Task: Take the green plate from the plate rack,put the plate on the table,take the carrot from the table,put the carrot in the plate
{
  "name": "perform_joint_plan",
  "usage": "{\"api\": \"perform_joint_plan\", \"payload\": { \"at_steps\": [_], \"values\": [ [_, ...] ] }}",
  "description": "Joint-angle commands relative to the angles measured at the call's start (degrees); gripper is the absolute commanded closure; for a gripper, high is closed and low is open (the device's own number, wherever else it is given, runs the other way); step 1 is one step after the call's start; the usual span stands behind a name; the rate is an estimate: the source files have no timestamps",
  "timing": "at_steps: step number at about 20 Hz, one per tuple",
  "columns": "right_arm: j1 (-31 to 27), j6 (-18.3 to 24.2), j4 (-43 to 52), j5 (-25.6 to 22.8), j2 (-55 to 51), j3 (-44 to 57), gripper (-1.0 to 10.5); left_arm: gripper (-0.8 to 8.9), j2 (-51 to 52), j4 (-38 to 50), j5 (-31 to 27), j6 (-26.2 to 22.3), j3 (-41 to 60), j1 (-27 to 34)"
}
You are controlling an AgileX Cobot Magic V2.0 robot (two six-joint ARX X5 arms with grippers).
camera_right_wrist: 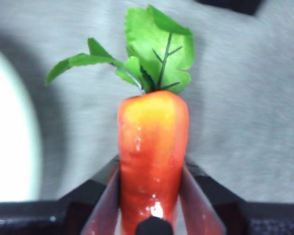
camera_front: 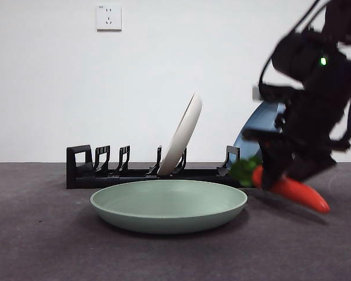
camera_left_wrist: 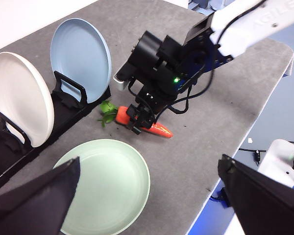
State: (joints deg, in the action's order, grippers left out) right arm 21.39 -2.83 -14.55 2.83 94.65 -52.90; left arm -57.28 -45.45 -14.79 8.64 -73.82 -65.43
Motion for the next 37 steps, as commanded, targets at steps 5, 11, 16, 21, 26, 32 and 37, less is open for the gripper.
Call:
{"api": "perform_joint_plan", "payload": {
  "at_steps": [5, 11, 16, 21, 26, 32, 37],
  "values": [
    [12.00, -2.80, 5.73, 0.02, -7.56, -0.09, 9.6, 3.42, 0.07, -0.09, -0.17, 0.24, 0.22, -0.11],
    [19.37, -4.42, 15.93, -0.28, 3.76, -0.09, 9.6, 3.42, 0.07, -1.03, -0.13, 0.26, 0.22, -0.11],
    [19.41, -4.35, 17.05, -0.15, 8.02, -0.09, 9.2, 3.42, 0.07, -2.25, -0.15, 0.28, 0.22, -0.11],
    [19.56, -4.46, 16.98, 0.17, 8.00, -0.11, 4.0, 3.42, 0.04, -2.23, -0.15, 0.28, 0.22, -0.11],
    [19.56, -4.44, 15.61, 0.17, 5.01, -0.11, 4.1, 3.42, 0.07, -2.27, -0.15, 0.28, 0.22, -0.11],
    [19.56, -4.35, 0.92, 0.24, -14.75, -0.11, 4.1, 3.42, 0.07, -2.78, -0.17, 0.26, 0.22, -0.11],
    [19.56, -4.39, -21.64, 4.81, -36.37, -0.11, 4.1, 3.42, 0.07, -4.61, -0.13, 0.28, 0.22, -0.11]
  ]
}}
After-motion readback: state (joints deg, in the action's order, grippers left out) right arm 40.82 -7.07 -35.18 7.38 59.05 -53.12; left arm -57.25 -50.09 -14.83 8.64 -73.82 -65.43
